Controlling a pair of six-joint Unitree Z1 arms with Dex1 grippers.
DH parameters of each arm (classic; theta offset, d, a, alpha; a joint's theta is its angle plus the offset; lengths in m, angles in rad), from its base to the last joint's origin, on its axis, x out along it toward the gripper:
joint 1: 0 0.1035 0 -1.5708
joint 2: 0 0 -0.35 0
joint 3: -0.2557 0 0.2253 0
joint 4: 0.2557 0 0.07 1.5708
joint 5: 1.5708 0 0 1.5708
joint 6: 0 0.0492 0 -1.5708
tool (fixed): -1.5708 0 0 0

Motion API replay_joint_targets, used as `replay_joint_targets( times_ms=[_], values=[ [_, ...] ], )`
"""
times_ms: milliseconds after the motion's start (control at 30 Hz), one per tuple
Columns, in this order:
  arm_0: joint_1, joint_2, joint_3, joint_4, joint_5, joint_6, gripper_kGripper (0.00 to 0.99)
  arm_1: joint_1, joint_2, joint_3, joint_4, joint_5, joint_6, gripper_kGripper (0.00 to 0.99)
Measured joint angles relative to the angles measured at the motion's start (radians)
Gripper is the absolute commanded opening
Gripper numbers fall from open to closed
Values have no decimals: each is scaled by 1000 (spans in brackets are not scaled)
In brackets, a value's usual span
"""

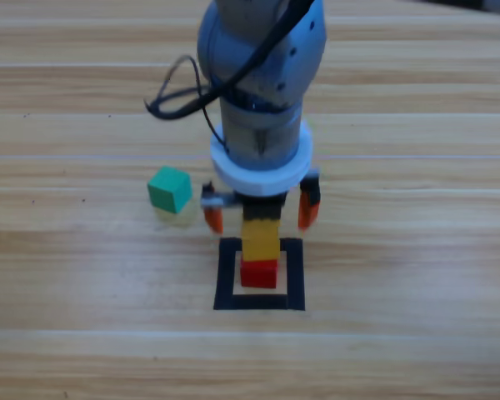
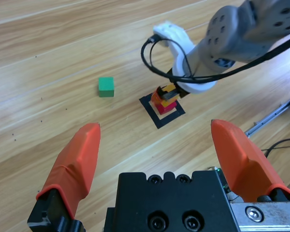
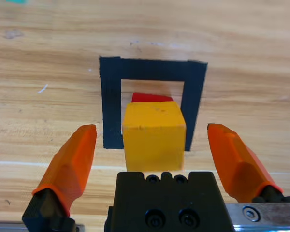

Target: Stack the blocks in the rectangular block: red at the bottom, yellow in the middle, green on top

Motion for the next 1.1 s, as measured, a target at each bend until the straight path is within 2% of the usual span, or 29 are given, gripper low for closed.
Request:
replay_joint_targets(
  times_ms=[67,133,300,400,467,567,633,733,900,967,1100],
  values=[
    [0,0,0,0,0,0,974,19,-51,0,0,-80,-22,990],
    [0,0,0,0,4,-8,971,37,-111,2,0,-124,-44,990],
    [1,36,-31,-27,96,-68,940,92,-366,66,0,-245,-106,990],
    [1,88,-43,-74,143,-110,940,107,-503,198,-14,-280,-108,989],
    [13,164,-87,-89,154,-124,942,111,-618,417,-101,-303,-122,989],
    [66,317,-194,-96,111,-123,948,112,-775,788,-323,-303,-176,989],
    [101,414,-233,-96,72,-115,965,112,-841,934,-413,-295,-215,990],
    [155,602,-252,-89,24,-92,990,113,-907,990,-448,-261,-256,990],
    [213,872,-251,-75,-7,-77,990,114,-928,1039,-456,-200,-346,990],
    [235,947,-252,-75,-19,-69,990,114,-928,1080,-506,-187,-398,990],
    [283,1038,-268,-75,-30,-57,990,117,-949,1223,-682,-92,-574,990]
  ],
)
